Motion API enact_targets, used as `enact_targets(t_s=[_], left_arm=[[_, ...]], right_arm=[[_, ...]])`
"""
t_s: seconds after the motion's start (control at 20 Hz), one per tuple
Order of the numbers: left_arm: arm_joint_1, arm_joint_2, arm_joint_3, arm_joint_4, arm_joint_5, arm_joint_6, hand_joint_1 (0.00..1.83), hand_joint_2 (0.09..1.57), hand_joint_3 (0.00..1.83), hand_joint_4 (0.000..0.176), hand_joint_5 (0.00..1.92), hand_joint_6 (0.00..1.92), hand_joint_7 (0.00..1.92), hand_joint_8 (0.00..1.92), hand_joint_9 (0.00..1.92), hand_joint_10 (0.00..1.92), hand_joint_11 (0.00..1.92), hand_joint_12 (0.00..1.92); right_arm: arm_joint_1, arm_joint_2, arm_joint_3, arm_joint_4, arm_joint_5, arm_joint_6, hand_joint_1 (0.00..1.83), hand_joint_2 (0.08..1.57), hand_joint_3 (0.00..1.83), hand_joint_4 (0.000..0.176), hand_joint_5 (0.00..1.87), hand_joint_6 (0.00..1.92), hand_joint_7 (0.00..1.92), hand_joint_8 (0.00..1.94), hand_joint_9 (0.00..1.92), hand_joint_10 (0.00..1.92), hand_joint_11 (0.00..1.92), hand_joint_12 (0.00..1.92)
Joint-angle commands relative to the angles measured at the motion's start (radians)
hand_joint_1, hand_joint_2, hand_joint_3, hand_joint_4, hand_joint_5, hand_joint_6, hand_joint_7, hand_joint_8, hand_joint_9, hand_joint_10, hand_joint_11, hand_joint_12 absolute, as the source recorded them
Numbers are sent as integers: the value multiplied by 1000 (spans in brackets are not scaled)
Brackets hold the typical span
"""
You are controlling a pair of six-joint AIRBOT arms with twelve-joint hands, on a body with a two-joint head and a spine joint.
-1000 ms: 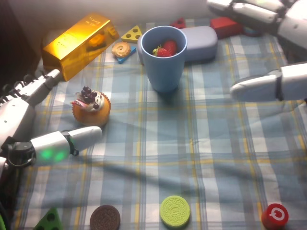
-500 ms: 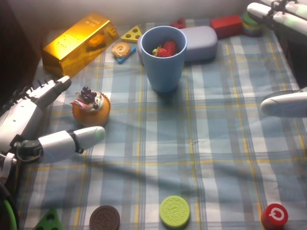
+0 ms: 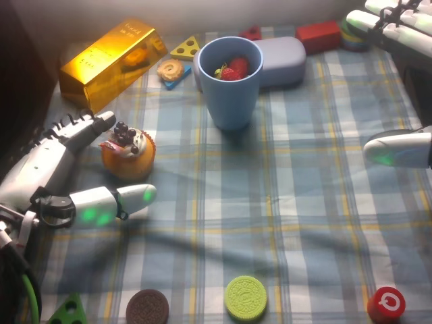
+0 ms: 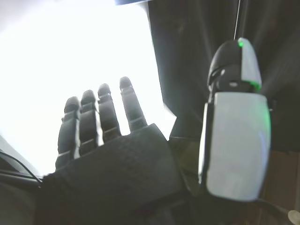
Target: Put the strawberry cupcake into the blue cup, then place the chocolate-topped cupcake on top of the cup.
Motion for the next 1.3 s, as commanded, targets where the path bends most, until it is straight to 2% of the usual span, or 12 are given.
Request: enact_targets(t_s=[0.0, 0.15, 0.25, 0.5, 0.6, 0.7, 0.8, 0.9, 1.0, 1.05, 1.15, 1.25], left_arm=[[-10, -3, 8, 30, -94, -7, 720, 731, 2, 110, 344, 20, 154, 6, 96, 5, 0, 0], [-19, -18, 26, 29, -80, -12, 653, 731, 3, 124, 399, 27, 177, 9, 110, 7, 0, 0], [-27, -29, 40, 29, -69, -18, 762, 739, 4, 123, 490, 15, 230, 6, 145, 6, 0, 0], [-45, -42, 62, 31, -56, -28, 835, 848, 4, 162, 805, 26, 335, 8, 224, 8, 0, 0], [-49, -42, 62, 35, -57, -28, 829, 887, 4, 167, 894, 20, 366, 7, 247, 7, 0, 0], [-55, -40, 60, 41, -62, -28, 911, 913, 3, 113, 961, 13, 389, 4, 261, 3, 0, 0], [-63, -28, 43, 62, -77, -28, 952, 908, 0, 93, 990, 16, 416, 11, 289, 11, 0, 0], [-68, -18, 30, 79, -89, -28, 900, 926, 6, 104, 985, 11, 400, 2, 270, 1, 0, 0], [-75, 3, 9, 104, -105, -28, 902, 935, 7, 161, 977, 4, 393, 0, 254, 0, 0, 0], [-80, 19, -7, 119, -117, -28, 905, 944, 10, 169, 964, 0, 379, 0, 246, 0, 0, 0], [-83, 47, -30, 141, -132, -28, 933, 950, 8, 170, 943, 0, 366, 0, 223, 0, 0, 0], [-90, 77, -55, 163, -150, -28, 877, 971, 13, 176, 908, 0, 338, 0, 180, 3, 0, 0]], right_arm=[[0, -2, -5, 8, 132, 3, 0, 910, 1, 54, 0, 0, 50, 4, 0, 0, 18, 12], [-5, -3, -5, 8, 133, 10, 0, 890, 0, 90, 0, 0, 6, 0, 0, 0, 5, 8], [-7, -7, -5, 8, 136, 12, 0, 902, 0, 36, 0, 0, 27, 8, 0, 0, 0, 0], [-10, -12, -5, 9, 139, 14, 0, 884, 0, 46, 0, 0, 84, 18, 17, 6, 7, 3], [-12, -14, -5, 11, 139, 14, 0, 890, 0, 22, 0, 0, 97, 17, 28, 9, 5, 2], [-15, -16, -4, 14, 139, 14, 0, 898, 1, 36, 0, 0, 115, 16, 34, 8, 32, 14], [-18, -17, -4, 17, 139, 15, 0, 894, 0, 56, 0, 0, 117, 10, 32, 6, 52, 24], [-20, -17, -4, 20, 139, 15, 0, 900, 1, 39, 0, 0, 130, 12, 41, 8, 52, 25], [-23, -17, -4, 22, 139, 17, 0, 908, 3, 48, 0, 0, 141, 11, 43, 5, 52, 26], [-25, -17, -4, 23, 139, 18, 0, 903, 0, 35, 0, 0, 132, 5, 45, 5, 64, 31], [-26, -17, -4, 24, 139, 18, 0, 905, 1, 54, 0, 0, 146, 9, 52, 7, 70, 34], [-27, -17, -3, 25, 139, 18, 0, 921, 8, 47, 0, 0, 159, 12, 59, 9, 75, 37]])
